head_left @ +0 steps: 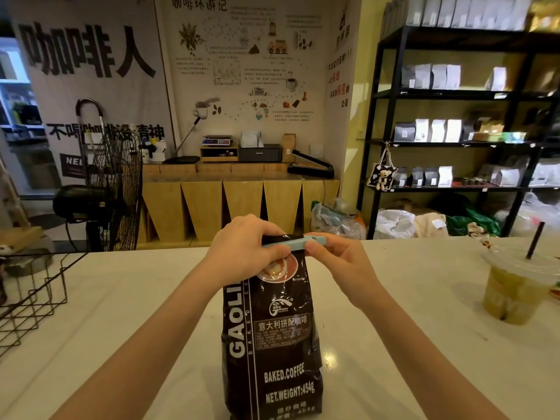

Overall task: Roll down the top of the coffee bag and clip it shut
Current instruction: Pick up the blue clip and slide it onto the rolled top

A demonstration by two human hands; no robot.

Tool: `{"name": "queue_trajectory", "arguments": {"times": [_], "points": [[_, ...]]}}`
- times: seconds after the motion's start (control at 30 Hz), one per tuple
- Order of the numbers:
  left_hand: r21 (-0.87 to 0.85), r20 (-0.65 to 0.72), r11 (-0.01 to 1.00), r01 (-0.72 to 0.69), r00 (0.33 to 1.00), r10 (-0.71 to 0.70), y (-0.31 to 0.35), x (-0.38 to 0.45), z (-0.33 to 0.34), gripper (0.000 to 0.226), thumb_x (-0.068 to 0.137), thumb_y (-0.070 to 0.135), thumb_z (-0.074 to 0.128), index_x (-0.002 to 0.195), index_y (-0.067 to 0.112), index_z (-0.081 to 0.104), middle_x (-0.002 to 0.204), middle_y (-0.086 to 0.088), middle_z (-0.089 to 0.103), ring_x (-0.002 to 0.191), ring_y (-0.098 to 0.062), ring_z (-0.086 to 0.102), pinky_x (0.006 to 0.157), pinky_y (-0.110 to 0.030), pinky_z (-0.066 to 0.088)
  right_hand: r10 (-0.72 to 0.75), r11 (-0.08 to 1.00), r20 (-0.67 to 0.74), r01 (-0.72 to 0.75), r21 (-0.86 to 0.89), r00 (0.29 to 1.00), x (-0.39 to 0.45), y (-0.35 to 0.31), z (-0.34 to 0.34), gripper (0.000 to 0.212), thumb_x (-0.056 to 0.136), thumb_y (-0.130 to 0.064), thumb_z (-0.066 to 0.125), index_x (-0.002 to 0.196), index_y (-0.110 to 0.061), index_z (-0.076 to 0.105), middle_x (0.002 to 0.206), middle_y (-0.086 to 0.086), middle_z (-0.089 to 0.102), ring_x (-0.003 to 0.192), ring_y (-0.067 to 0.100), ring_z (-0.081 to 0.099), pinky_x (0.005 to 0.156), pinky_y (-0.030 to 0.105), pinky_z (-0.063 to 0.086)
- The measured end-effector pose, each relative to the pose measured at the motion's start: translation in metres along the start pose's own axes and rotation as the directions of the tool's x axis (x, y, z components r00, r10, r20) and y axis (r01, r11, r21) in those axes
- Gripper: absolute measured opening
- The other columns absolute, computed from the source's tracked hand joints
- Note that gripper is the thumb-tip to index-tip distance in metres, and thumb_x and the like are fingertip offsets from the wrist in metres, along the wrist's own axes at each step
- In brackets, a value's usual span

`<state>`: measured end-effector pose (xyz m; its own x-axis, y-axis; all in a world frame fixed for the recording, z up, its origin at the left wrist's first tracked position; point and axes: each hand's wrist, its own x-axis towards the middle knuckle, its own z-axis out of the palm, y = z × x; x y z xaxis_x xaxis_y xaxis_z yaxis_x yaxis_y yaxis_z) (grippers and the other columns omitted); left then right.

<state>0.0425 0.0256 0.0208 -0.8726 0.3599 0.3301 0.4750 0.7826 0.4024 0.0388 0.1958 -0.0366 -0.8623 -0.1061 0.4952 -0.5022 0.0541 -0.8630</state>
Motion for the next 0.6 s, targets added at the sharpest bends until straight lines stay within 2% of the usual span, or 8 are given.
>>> {"name": "queue_trajectory", "arguments": {"times": [0.13,0.23,0.3,0.37,0.43,0.5,0.57,0.6], "points": [[0.011,-0.018,1.000,-0.005,1.000,0.005,-0.001,-0.001,0.000,0.030,0.083,0.036,0.057,0.111,0.025,0.062,0.097,0.001,0.070,0.087,-0.012,0.062,0.079,-0.038,0.053,-0.051,0.998,-0.043,0.049,-0.032,0.998,0.000,0.002,0.004,0.019,0.088,-0.009,0.055,0.092,-0.022,0.068,0.083,-0.004,0.070,0.081,0.000,0.065,0.071,0.015,0.051],[0.064,0.011,0.997,-0.043,0.999,0.043,-0.002,-0.001,0.000,0.035,0.084,0.039,0.055,0.115,0.024,0.059,0.101,0.001,0.069,0.088,-0.011,0.062,0.079,-0.034,0.053,0.000,1.000,-0.010,0.000,-0.013,1.000,0.000,0.004,0.002,0.018,0.089,-0.011,0.052,0.097,-0.015,0.068,0.088,0.000,0.070,0.085,0.005,0.066,0.074,0.017,0.052],[0.146,-0.034,0.987,-0.063,0.997,0.069,-0.003,-0.003,0.003,0.042,0.083,0.043,0.054,0.122,0.027,0.052,0.114,0.003,0.065,0.100,-0.011,0.058,0.086,-0.031,0.049,0.059,0.997,0.002,-0.059,0.051,0.998,0.000,0.006,0.000,0.021,0.089,-0.013,0.051,0.103,-0.007,0.067,0.092,0.005,0.070,0.086,0.009,0.067,0.074,0.018,0.053],[0.172,-0.152,0.983,-0.069,0.984,0.096,-0.008,-0.009,0.007,0.059,0.079,0.048,0.056,0.132,0.027,0.039,0.134,0.005,0.052,0.121,-0.012,0.046,0.101,-0.032,0.036,0.133,0.978,0.002,-0.131,0.160,0.991,0.000,0.007,0.000,0.022,0.088,-0.014,0.053,0.102,-0.006,0.067,0.093,0.007,0.070,0.085,0.011,0.068,0.072,0.019,0.053],[-0.004,-0.310,1.000,-0.030,0.950,0.028,-0.014,-0.020,0.010,0.077,0.072,0.049,0.062,0.137,0.025,0.029,0.143,0.004,0.040,0.130,-0.013,0.035,0.105,-0.031,0.028,0.207,0.941,0.012,-0.203,0.272,0.978,0.000,0.009,-0.002,0.019,0.082,-0.018,0.057,0.096,-0.010,0.068,0.089,0.005,0.071,0.085,0.014,0.068,0.071,0.023,0.054],[-0.355,-0.348,0.932,0.070,0.916,-0.201,-0.025,-0.034,0.017,0.089,0.064,0.049,0.068,0.139,0.025,0.025,0.144,0.001,0.038,0.131,-0.015,0.035,0.099,-0.027,0.028,0.269,0.896,0.028,-0.261,0.360,0.963,-0.001,0.011,-0.003,0.024,0.075,-0.023,0.061,0.094,-0.012,0.069,0.087,0.004,0.073,0.086,0.017,0.067,0.072,0.028,0.054],[-0.645,-0.148,0.730,0.225,0.901,-0.408,-0.037,-0.047,0.028,0.099,0.055,0.053,0.071,0.139,0.026,0.026,0.141,-0.002,0.042,0.125,-0.019,0.043,0.096,-0.031,0.034,0.307,0.860,0.040,-0.295,0.416,0.951,-0.002,0.013,-0.004,0.029,0.073,-0.025,0.061,0.098,-0.012,0.068,0.089,0.004,0.073,0.087,0.018,0.068,0.071,0.028,0.055],[-0.731,-0.007,0.612,0.301,0.894,-0.448,-0.042,-0.053,0.035,0.100,0.053,0.055,0.075,0.137,0.025,0.029,0.136,-0.003,0.048,0.118,-0.020,0.050,0.094,-0.032,0.039,0.316,0.844,0.046,-0.302,0.443,0.948,-0.003,0.014,-0.004,0.030,0.074,-0.024,0.061,0.101,-0.012,0.067,0.089,0.004,0.073,0.086,0.017,0.069,0.069,0.027,0.056]]}}
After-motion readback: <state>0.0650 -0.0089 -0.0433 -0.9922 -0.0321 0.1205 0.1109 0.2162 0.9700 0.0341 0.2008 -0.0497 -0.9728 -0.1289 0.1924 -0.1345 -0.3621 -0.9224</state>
